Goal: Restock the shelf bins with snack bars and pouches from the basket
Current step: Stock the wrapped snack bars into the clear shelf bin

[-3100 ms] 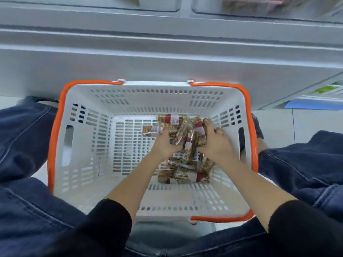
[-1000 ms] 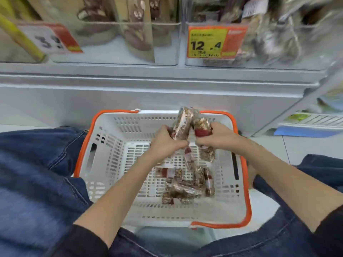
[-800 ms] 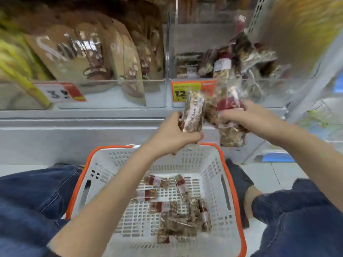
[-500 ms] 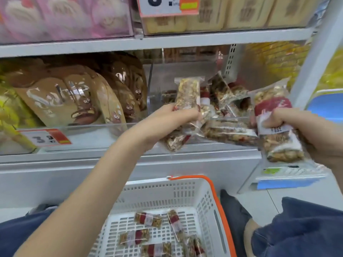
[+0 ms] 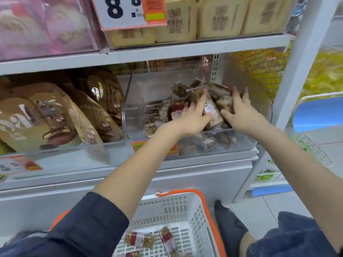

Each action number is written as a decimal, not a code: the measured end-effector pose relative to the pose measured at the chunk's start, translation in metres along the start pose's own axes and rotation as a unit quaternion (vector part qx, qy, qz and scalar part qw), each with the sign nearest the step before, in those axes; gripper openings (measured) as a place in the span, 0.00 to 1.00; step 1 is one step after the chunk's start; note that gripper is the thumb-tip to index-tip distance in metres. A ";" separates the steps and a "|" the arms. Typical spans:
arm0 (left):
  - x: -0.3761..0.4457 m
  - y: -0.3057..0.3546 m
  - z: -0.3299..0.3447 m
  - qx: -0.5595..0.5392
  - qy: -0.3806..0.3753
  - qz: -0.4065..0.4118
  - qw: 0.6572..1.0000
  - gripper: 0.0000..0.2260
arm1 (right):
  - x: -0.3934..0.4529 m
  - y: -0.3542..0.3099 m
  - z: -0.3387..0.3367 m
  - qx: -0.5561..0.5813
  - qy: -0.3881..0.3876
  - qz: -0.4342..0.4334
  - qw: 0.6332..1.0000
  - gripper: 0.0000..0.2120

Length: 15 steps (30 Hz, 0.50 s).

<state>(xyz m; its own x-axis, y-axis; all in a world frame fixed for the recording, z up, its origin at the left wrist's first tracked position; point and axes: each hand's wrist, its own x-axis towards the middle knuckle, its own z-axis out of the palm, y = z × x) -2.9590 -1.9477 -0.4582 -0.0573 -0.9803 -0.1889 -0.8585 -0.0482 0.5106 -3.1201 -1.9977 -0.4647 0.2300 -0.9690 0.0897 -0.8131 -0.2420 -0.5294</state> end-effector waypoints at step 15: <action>-0.136 -0.101 0.104 0.179 0.311 0.210 0.910 0.23 | -0.152 -0.019 0.079 0.140 0.091 -0.162 0.973 0.13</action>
<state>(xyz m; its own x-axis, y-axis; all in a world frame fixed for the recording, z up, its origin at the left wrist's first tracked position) -2.9175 -1.7899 -0.5718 -0.2146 -0.8219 0.5277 -0.9446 0.3121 0.1020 -3.0975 -1.8420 -0.5345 0.3309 -0.8426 0.4248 -0.5302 -0.5384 -0.6550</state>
